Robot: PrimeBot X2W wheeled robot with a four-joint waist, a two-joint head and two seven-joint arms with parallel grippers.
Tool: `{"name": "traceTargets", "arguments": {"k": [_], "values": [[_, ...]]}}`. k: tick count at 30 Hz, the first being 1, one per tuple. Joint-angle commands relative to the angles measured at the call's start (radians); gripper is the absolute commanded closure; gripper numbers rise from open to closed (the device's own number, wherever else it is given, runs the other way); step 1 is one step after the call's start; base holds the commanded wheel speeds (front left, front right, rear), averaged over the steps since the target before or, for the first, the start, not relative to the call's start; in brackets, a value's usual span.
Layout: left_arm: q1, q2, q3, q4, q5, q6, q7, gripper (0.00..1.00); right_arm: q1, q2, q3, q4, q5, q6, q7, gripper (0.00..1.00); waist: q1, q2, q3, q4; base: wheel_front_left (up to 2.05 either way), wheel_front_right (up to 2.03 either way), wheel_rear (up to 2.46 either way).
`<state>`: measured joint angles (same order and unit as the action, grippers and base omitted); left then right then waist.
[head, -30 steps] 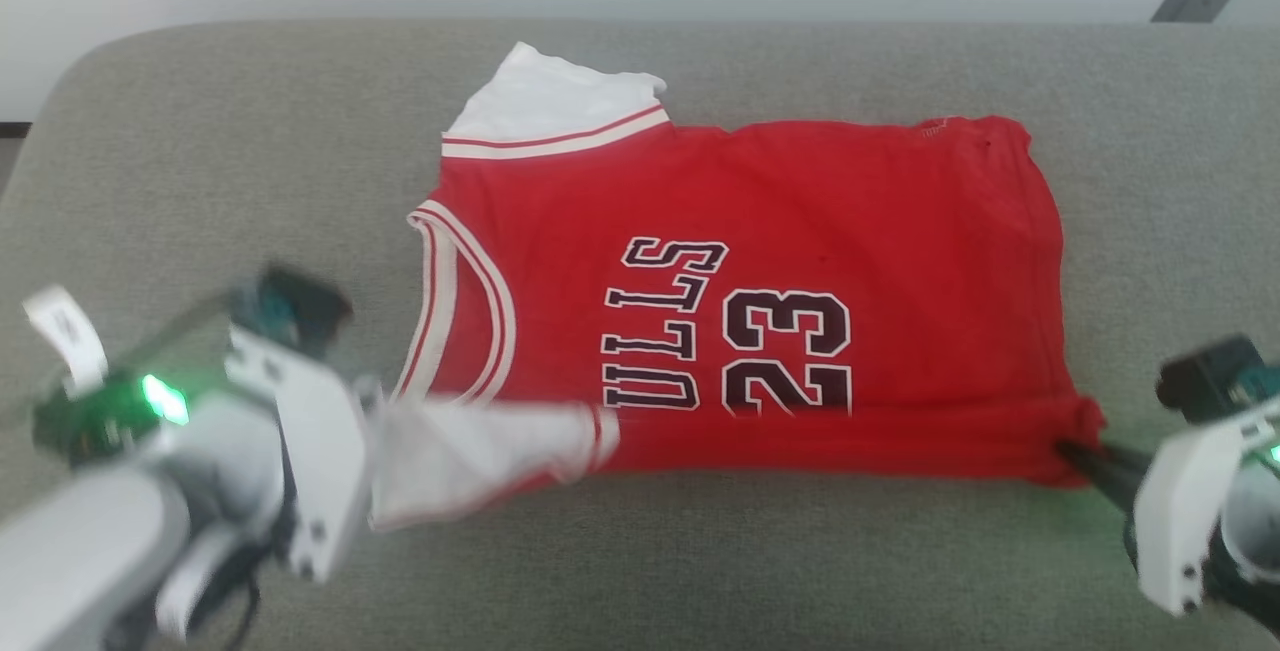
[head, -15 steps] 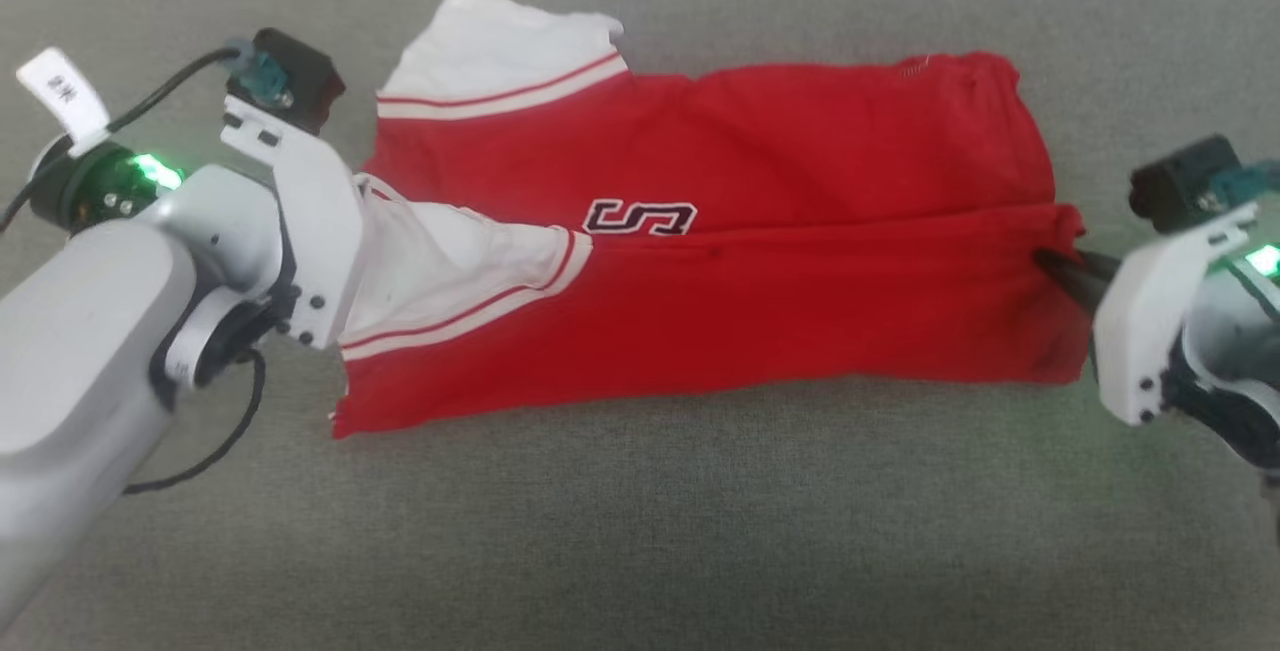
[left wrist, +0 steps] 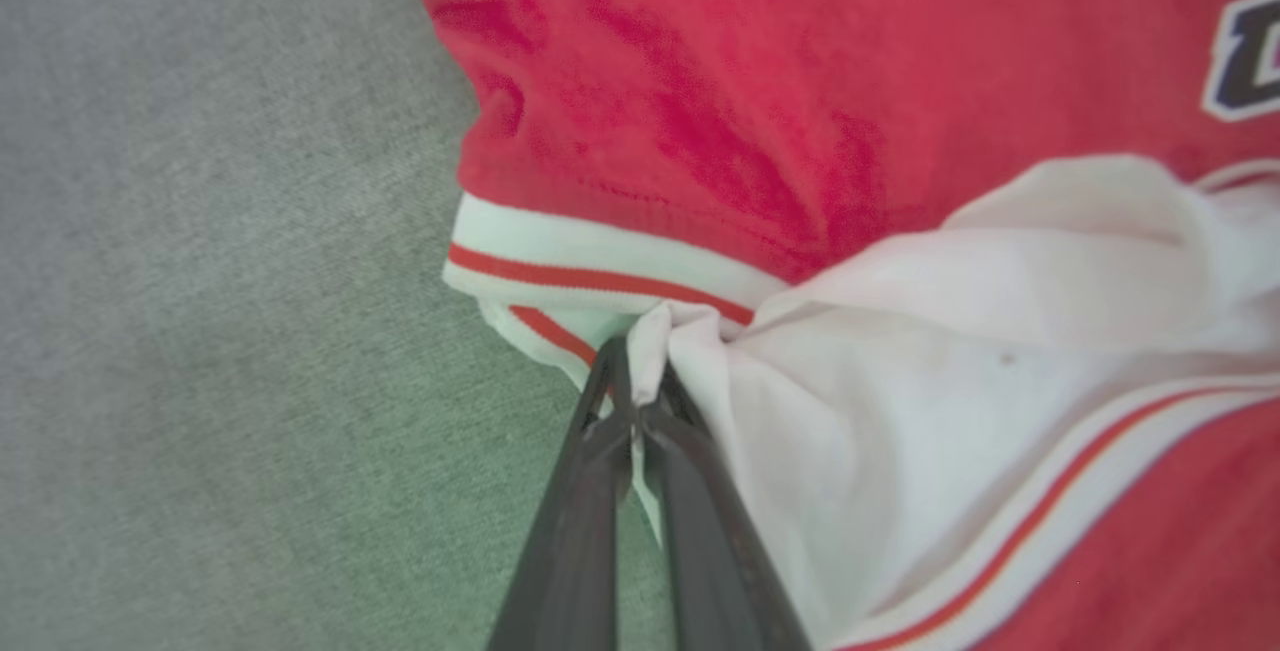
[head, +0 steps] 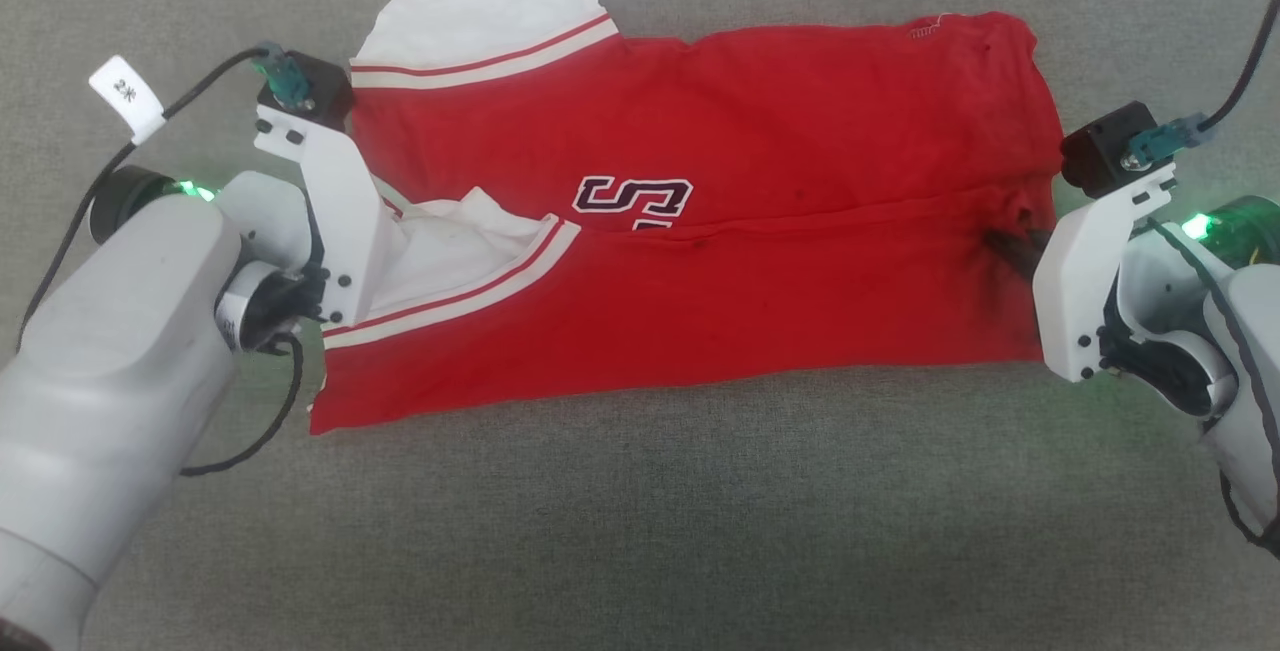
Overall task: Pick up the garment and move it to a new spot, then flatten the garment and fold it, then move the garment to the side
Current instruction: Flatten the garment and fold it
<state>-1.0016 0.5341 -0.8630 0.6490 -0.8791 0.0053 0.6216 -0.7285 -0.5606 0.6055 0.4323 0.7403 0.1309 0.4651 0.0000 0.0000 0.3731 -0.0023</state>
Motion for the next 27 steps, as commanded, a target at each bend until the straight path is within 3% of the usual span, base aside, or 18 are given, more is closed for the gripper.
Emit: {"name": "traceTargets", "arguments": {"k": [1, 2, 3, 4, 5, 11, 15, 22, 27], "values": [[-0.004, 0.002, -0.004, 0.015, 0.001, -0.005, -0.004, 0.72, -0.006, 0.009, 0.007, 0.009, 0.007, 0.0, -0.006, 0.93, 0.0, 0.0, -0.002, -0.001, 0.0, 0.0, 0.0], [-0.011, -0.006, -0.004, 0.034, -0.002, -0.011, -0.005, 0.52, -0.014, 0.01, 0.012, 0.018, 0.013, 0.0, -0.012, 0.86, 0.0, 0.0, -0.004, -0.001, 0.0, 0.0, 0.0], [-0.021, -0.012, -0.004, 0.047, -0.005, -0.017, -0.002, 0.35, -0.02, 0.006, 0.018, 0.023, 0.014, 0.0, -0.017, 0.6, 0.0, 0.0, -0.008, -0.001, 0.0, 0.0, 0.0], [-0.033, -0.018, -0.002, 0.056, -0.008, -0.021, -0.001, 0.17, -0.025, 0.002, 0.025, 0.029, 0.016, 0.0, -0.022, 0.13, 0.0, 0.0, -0.013, 0.001, 0.0, 0.0, 0.0], [-0.045, -0.021, 0.001, 0.061, -0.009, -0.026, -0.005, 0.03, -0.031, -0.002, 0.025, 0.033, 0.02, 0.0, -0.034, 0.0, 0.0, 0.0, -0.019, 0.002, 0.0, 0.0, 0.0], [-0.078, -0.017, -0.01, 0.044, 0.013, -0.051, -0.023, 0.0, -0.012, -0.034, -0.002, 0.018, 0.023, 0.0, -0.124, 0.0, 0.0, 0.0, -0.07, 0.025, 0.0, 0.0, 0.0], [-0.068, -0.007, -0.017, -0.009, 0.014, -0.049, -0.009, 0.0, 0.023, -0.052, -0.071, -0.002, -0.008, 0.0, -0.214, 0.0, 0.0, 0.0, -0.101, 0.047, 0.0, 0.0, 0.0], [0.002, 0.021, -0.017, -0.136, -0.028, 0.015, 0.065, 0.0, 0.127, -0.012, -0.287, -0.079, -0.137, 0.0, -0.364, 0.0, 0.0, 0.0, -0.142, 0.069, 0.0, 0.0, 0.0], [0.074, 0.051, -0.023, -0.234, -0.059, 0.078, 0.135, 0.0, 0.227, 0.057, -0.474, -0.182, -0.246, 0.0, -0.383, 0.0, 0.0, 0.0, -0.155, 0.062, 0.0, 0.0, 0.0]]}}
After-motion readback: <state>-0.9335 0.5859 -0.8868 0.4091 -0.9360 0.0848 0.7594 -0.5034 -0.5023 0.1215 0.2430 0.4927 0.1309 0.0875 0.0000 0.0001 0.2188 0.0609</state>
